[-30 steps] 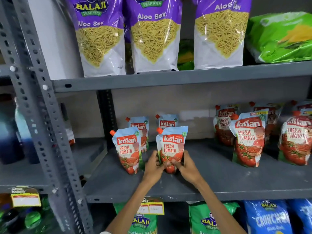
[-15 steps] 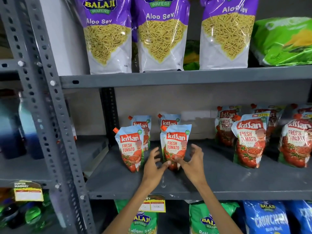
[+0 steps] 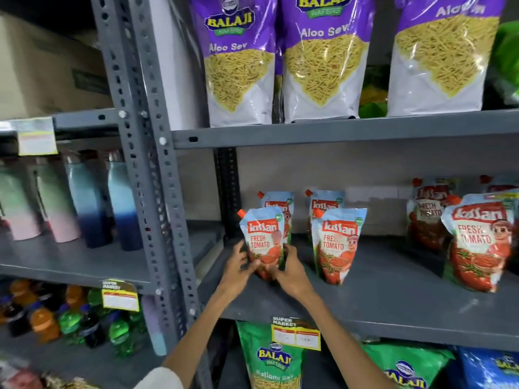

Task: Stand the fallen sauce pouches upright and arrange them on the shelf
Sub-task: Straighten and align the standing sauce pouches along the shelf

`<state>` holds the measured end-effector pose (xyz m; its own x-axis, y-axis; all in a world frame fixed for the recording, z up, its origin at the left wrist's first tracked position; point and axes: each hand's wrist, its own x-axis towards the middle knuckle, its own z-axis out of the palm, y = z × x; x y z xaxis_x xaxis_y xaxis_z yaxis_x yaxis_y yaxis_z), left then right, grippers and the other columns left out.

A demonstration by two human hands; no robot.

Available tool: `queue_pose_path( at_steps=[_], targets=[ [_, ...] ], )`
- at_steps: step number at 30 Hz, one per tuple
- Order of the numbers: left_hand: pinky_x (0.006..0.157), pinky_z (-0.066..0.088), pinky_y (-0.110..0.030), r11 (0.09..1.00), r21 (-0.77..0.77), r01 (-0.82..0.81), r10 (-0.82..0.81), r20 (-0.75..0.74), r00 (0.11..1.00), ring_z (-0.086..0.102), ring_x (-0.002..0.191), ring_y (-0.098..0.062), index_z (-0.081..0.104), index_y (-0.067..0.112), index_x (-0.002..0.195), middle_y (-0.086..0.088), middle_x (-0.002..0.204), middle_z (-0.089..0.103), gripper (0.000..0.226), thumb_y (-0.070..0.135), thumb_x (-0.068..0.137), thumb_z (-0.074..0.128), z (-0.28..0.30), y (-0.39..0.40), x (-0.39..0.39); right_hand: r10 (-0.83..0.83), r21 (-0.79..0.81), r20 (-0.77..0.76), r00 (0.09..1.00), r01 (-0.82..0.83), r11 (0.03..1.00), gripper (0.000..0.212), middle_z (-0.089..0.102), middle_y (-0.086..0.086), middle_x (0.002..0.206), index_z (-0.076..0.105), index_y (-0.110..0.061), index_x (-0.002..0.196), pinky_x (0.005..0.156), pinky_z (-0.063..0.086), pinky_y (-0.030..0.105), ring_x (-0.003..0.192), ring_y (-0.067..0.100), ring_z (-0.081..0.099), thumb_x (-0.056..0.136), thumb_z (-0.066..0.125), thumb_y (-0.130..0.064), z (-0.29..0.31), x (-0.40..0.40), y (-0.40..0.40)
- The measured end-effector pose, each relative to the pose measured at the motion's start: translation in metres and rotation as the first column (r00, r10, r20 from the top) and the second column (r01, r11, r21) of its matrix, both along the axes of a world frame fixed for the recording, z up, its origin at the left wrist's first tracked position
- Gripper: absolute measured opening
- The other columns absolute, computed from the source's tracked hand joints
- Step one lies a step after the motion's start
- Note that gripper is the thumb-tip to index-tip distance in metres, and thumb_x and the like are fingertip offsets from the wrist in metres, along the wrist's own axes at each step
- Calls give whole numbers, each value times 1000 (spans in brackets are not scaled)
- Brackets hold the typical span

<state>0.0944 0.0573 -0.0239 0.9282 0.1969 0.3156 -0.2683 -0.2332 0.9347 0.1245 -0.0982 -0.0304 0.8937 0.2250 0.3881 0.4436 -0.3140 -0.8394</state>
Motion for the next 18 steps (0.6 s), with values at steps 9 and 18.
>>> queue_pose_path(
  at_steps=[9, 18],
  targets=[
    [71, 55, -10, 997, 74, 0, 0, -1, 1000, 66, 88, 1, 40, 8, 140, 2, 99, 70, 58, -4, 90, 66, -12, -6, 16, -133, -65, -2, 991, 133, 989, 36, 70, 6, 114, 42, -20, 108, 81, 48, 25, 106, 20, 66, 87, 69, -10, -16, 7, -12],
    [74, 52, -15, 996, 92, -7, 9, -20, 1000, 64, 99, -8, 36, 9, 149, -2, 114, 67, 65, 4, 92, 66, -16, -15, 28, -192, -57, -39, 981, 189, 980, 40, 69, 5, 116, 47, -10, 122, 84, 45, 21, 110, 20, 65, 88, 69, -11, -16, 10, -16]
  ],
)
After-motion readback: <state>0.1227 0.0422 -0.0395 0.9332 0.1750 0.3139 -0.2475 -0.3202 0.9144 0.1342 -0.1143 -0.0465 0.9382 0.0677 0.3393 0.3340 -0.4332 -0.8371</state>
